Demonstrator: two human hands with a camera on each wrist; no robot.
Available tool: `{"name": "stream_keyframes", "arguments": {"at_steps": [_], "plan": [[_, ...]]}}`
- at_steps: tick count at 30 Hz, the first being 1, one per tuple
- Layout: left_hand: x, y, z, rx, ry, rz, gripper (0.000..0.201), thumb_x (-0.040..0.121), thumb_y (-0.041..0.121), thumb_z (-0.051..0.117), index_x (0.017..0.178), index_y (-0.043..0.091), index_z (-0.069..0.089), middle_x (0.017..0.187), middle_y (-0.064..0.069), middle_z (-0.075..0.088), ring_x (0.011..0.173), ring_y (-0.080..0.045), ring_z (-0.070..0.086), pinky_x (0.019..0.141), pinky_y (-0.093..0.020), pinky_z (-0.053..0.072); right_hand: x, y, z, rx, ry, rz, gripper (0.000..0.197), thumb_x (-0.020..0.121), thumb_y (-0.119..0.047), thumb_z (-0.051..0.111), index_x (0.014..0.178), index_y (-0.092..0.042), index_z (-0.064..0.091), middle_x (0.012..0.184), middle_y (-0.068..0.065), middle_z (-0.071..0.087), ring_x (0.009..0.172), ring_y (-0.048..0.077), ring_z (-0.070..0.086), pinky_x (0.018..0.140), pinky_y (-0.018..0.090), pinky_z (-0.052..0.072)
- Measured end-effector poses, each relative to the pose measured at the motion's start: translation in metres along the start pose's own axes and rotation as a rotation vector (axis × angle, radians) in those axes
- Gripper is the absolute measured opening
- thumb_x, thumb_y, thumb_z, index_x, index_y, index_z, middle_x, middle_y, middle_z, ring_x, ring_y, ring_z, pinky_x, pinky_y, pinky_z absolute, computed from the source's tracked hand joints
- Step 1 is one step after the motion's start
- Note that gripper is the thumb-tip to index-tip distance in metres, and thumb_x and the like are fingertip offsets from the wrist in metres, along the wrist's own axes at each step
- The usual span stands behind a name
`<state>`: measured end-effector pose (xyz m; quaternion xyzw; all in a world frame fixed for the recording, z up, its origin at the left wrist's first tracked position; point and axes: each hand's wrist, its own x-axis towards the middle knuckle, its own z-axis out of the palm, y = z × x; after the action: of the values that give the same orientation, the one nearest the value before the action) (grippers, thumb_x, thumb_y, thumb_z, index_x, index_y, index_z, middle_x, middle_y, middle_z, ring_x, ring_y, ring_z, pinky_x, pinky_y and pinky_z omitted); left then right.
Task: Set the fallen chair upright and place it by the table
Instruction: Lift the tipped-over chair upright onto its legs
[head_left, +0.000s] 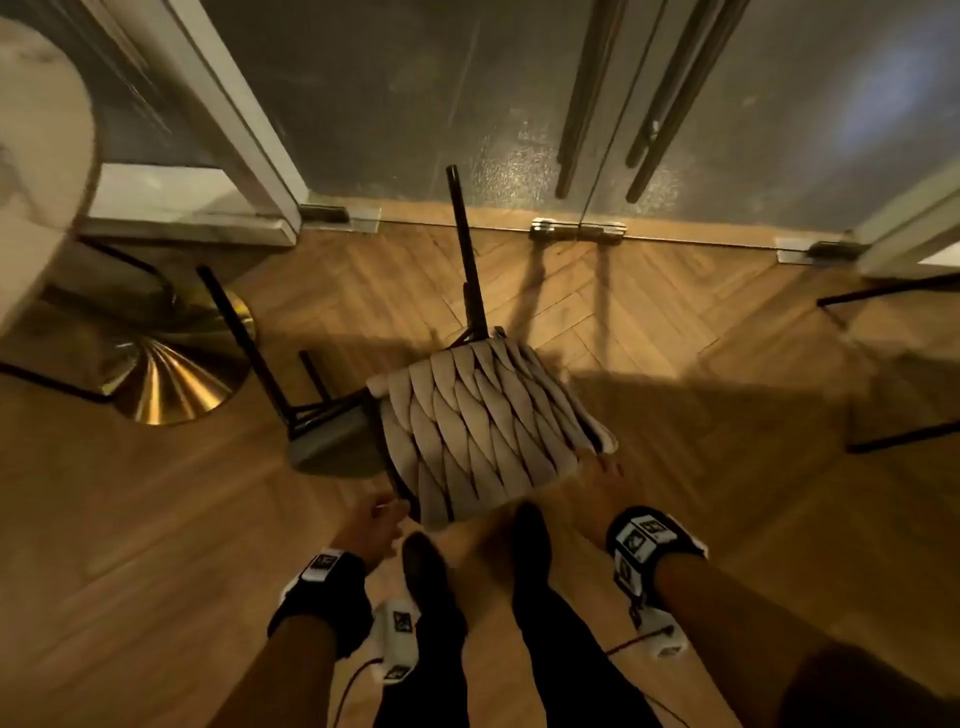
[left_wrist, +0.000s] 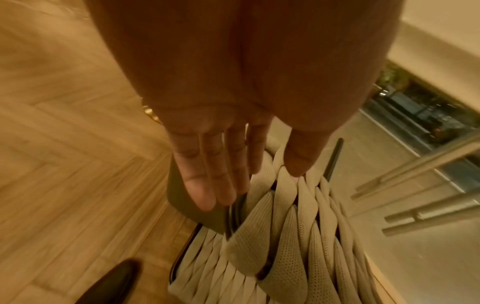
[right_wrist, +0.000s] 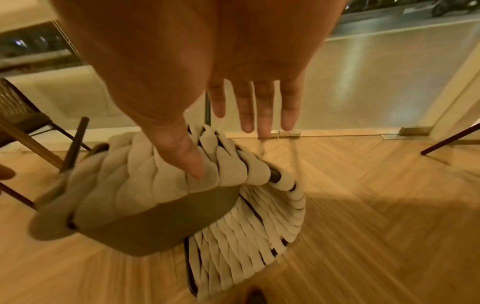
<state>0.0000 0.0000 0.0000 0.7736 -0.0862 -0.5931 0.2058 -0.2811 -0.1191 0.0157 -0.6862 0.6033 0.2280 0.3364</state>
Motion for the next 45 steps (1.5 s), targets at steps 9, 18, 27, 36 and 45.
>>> {"name": "stream_keyframes", "arguments": {"at_steps": [9, 18, 27, 36, 45], "plan": [[0.057, -0.026, 0.048, -0.534, 0.094, -0.146, 0.047, 0.091, 0.05, 0.057, 0.123, 0.016, 0.059, 0.118, -0.008, 0.064, 0.111, -0.031, 0.06, 0.078, -0.041, 0.055, 0.103, 0.016, 0.027, -0.283, -0.081, -0.016, 0.107, 0.078, -0.034, 0.067, 0.151, -0.022, -0.01, 0.161, 0.014, 0.003, 0.148, 0.033, 0.008, 0.119, 0.046, 0.015], [0.056, -0.027, 0.043, -0.565, 0.193, -0.128, 0.044, 0.099, 0.046, 0.041, 0.124, 0.014, 0.059, 0.126, -0.016, 0.063, 0.113, -0.037, 0.06, 0.101, -0.054, 0.049, 0.104, 0.016, 0.017, -0.403, 0.01, -0.13, 0.092, 0.083, -0.048, 0.048, 0.151, -0.026, -0.01, 0.154, 0.011, 0.032, 0.136, 0.031, 0.038, 0.113, 0.047, 0.026], [0.007, 0.019, -0.012, -0.446, 0.265, 0.053, 0.05, 0.079, 0.072, 0.048, 0.102, 0.03, 0.064, 0.121, -0.014, 0.065, 0.111, -0.035, 0.062, 0.097, -0.06, 0.051, 0.043, -0.008, -0.054, -0.15, -0.004, -0.164, 0.089, 0.075, -0.065, 0.052, 0.147, -0.049, 0.0, 0.157, 0.007, 0.023, 0.141, 0.031, 0.029, 0.113, 0.044, 0.032], [-0.029, 0.12, -0.069, -0.53, 0.285, 0.251, 0.044, 0.096, 0.034, 0.052, 0.125, 0.001, 0.058, 0.111, -0.01, 0.063, 0.093, -0.025, 0.063, 0.093, -0.047, 0.055, 0.009, -0.065, -0.154, -0.021, 0.084, -0.274, 0.064, 0.077, -0.049, 0.061, 0.137, -0.04, 0.04, 0.129, 0.001, 0.062, 0.11, 0.028, 0.06, 0.085, 0.026, 0.043], [0.039, -0.022, -0.032, -0.164, 0.119, 0.082, 0.029, 0.095, 0.039, 0.055, 0.11, 0.015, 0.061, 0.099, -0.017, 0.062, 0.073, -0.028, 0.055, 0.074, -0.042, 0.044, 0.083, -0.132, -0.246, -0.143, 0.155, -0.298, 0.04, 0.073, -0.058, 0.059, 0.101, -0.03, 0.061, 0.111, 0.004, 0.068, 0.094, 0.025, 0.06, 0.078, 0.029, 0.044]]}}
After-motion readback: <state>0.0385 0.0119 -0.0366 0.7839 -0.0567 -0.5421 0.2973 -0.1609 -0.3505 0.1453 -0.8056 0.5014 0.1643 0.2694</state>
